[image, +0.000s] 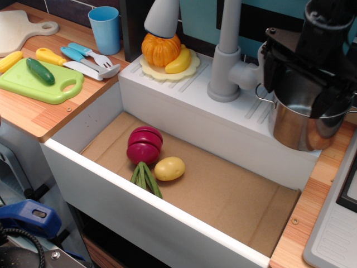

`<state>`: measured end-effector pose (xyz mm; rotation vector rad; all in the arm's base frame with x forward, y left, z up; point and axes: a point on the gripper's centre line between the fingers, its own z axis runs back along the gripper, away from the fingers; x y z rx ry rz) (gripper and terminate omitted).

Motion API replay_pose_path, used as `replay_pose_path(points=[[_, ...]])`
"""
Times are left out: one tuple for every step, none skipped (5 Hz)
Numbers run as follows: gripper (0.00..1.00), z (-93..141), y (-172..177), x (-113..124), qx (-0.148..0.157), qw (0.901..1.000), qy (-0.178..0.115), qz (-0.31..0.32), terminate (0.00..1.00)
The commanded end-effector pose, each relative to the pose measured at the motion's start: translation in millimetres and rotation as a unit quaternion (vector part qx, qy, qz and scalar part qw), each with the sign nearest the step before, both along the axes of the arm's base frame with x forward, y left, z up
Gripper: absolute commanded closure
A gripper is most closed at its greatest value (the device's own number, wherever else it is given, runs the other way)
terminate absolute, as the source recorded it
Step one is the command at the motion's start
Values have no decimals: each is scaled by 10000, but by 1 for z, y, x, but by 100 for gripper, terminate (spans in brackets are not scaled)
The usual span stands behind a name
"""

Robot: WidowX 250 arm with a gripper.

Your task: Put pot or pan in sink

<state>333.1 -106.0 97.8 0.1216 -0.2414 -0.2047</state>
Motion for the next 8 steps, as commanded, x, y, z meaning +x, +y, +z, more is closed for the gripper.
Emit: replay_pose_path(points=[[0, 14, -18, 14, 208, 9938, -643, -886, 0], [0, 8, -25, 21, 287, 9878, -946, -1204, 0], [0, 4, -27, 27, -20, 9873, -894, -1315, 0], [0, -4, -31, 30, -214, 9872, -903, -1300, 0], [0, -17, -33, 31, -311, 9863, -1007, -1271, 0], [0, -32, -33, 31, -442, 9858, -1054, -1229, 0], [0, -42, -35, 28, -412, 9860, -1181, -1104, 0], [100, -49, -35, 29, -484, 9852, -1236, -1084, 0]])
